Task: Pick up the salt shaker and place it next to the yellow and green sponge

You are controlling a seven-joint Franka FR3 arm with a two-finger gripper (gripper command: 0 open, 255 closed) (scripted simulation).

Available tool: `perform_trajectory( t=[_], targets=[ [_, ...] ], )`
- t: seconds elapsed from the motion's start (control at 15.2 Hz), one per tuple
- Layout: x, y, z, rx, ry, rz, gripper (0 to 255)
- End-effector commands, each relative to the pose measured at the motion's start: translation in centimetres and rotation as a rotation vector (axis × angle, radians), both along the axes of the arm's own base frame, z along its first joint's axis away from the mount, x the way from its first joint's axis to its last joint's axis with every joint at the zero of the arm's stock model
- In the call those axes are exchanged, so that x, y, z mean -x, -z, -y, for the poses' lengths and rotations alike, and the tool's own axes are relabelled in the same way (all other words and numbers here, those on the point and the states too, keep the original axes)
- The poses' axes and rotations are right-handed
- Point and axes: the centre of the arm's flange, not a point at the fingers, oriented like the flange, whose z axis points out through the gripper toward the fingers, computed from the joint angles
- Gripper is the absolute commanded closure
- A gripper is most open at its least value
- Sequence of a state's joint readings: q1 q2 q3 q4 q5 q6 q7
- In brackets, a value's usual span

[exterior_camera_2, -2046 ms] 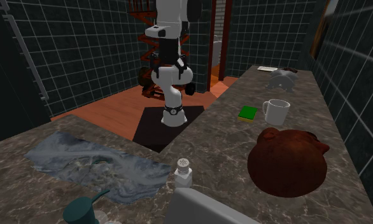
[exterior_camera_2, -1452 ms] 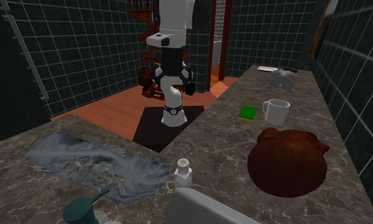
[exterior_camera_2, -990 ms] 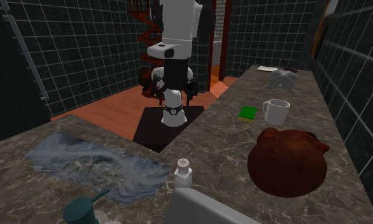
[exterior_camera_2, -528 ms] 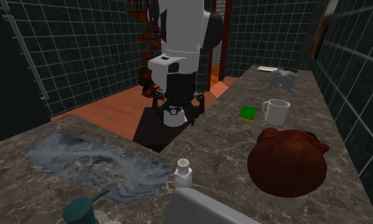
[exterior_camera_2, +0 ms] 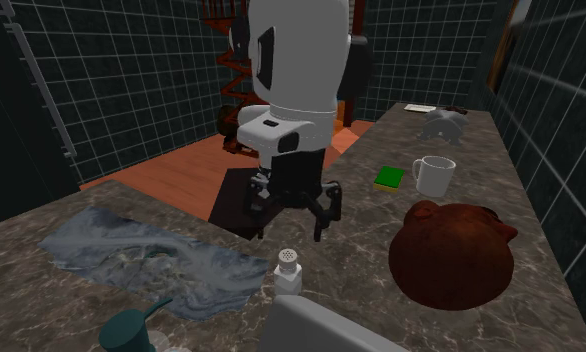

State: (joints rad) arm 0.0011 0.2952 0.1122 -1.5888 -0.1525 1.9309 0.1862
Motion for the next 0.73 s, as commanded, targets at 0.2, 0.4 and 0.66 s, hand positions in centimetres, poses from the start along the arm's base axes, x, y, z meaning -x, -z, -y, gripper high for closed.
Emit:
perform_trajectory(
  t=[0.2, 0.4, 0.66],
  targets=[
    [-0.8, 2.2, 0.1, 0.001, 0.000, 0.003, 0],
    [-0.9, 4.1, 0.3, 0.001, 0.000, 0.003, 0],
    [-0.9, 4.1, 0.3, 0.001, 0.000, 0.003, 0]
  ],
)
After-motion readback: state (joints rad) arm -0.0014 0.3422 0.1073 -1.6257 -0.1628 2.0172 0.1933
